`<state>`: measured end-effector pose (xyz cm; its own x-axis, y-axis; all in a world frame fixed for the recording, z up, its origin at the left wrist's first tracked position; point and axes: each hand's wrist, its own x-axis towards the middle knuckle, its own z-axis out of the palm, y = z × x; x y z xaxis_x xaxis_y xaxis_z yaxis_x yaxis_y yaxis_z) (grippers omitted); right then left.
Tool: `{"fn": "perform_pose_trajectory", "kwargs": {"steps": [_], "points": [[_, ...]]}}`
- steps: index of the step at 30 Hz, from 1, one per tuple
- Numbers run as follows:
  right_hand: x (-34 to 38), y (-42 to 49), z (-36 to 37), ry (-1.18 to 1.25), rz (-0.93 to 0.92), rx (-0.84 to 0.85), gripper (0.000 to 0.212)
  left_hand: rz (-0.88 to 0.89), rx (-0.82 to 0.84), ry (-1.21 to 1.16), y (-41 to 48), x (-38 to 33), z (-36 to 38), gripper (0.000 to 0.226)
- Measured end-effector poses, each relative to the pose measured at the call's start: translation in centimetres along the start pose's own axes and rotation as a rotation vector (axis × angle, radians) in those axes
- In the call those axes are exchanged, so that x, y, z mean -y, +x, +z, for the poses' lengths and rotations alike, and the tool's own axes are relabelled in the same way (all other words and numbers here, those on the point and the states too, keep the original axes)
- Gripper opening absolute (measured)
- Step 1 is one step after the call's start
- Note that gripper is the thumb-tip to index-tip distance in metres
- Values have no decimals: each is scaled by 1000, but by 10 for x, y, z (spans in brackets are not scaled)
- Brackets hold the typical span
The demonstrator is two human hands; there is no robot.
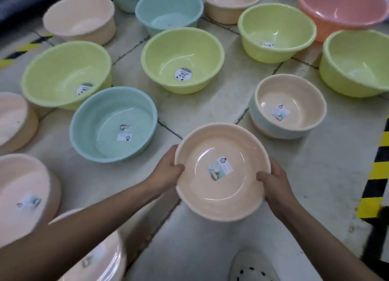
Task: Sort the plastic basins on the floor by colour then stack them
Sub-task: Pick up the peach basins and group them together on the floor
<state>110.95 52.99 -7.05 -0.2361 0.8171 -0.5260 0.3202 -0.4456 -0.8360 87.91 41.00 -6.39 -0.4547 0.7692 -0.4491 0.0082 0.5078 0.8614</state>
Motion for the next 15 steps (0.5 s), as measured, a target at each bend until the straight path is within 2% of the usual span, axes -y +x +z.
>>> {"fn": "perform_pose_trajectory", "kwargs": {"steps": [4,8,12,15], "points": [[42,-23,78,-40,-87,257,46,-46,-190,-47,-48,-23,-96,44],[65,-58,164,-139,-156,480,41,-81,-375,-104,-119,-17,-179,44],[55,-96,234,-187,-105,701,53,-152,-562,-124,-199,24,-225,42],[30,-119,264,-358,-111,821,52,-249,-604,-115,-241,76,-236,45]]}}
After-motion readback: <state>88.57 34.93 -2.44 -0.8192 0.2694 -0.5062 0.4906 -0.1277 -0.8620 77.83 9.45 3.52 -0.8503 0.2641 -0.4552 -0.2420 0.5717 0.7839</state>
